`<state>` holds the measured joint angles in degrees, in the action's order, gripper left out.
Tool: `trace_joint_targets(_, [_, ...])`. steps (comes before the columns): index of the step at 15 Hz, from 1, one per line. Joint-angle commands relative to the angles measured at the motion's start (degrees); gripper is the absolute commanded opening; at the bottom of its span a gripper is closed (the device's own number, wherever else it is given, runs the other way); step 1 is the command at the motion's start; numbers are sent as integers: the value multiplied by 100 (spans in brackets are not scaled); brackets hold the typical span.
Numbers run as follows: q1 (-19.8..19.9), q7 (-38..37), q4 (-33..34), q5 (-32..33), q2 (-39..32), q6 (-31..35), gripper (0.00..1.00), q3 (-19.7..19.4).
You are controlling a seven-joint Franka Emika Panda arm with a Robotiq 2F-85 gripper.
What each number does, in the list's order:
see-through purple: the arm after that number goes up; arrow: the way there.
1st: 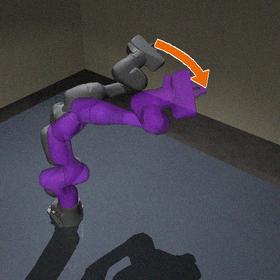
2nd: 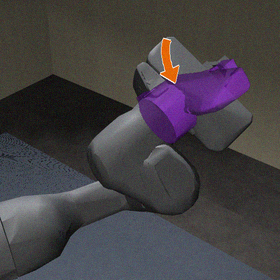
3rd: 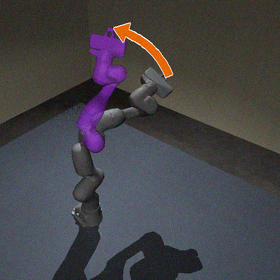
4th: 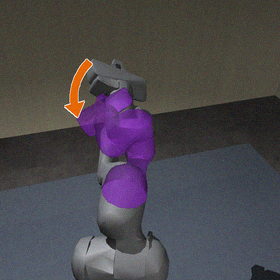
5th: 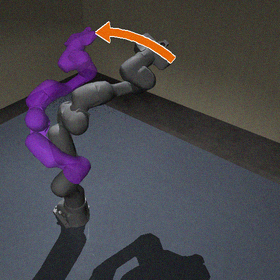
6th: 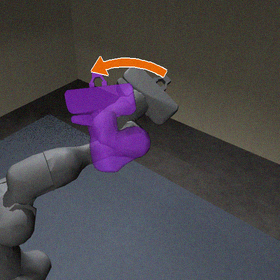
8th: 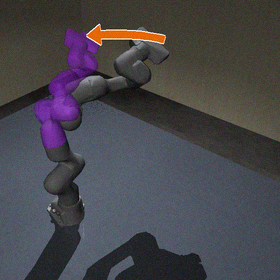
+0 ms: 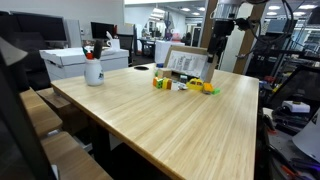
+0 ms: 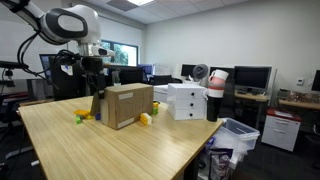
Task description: Move the box forward then turn it over
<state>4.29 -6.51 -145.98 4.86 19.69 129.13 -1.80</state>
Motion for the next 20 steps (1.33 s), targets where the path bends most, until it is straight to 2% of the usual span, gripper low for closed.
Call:
trace_joint_targets(1, [39, -228, 190, 11, -212, 153, 100, 64])
trace_joint_targets(8, [66, -492, 222, 35, -307, 282, 100, 65])
trace_joint_targets(9, [24, -287, 217, -7, -253, 178, 100, 22])
trace_joint_targets(20, [-13, -221, 201, -55, -286, 166, 100, 19])
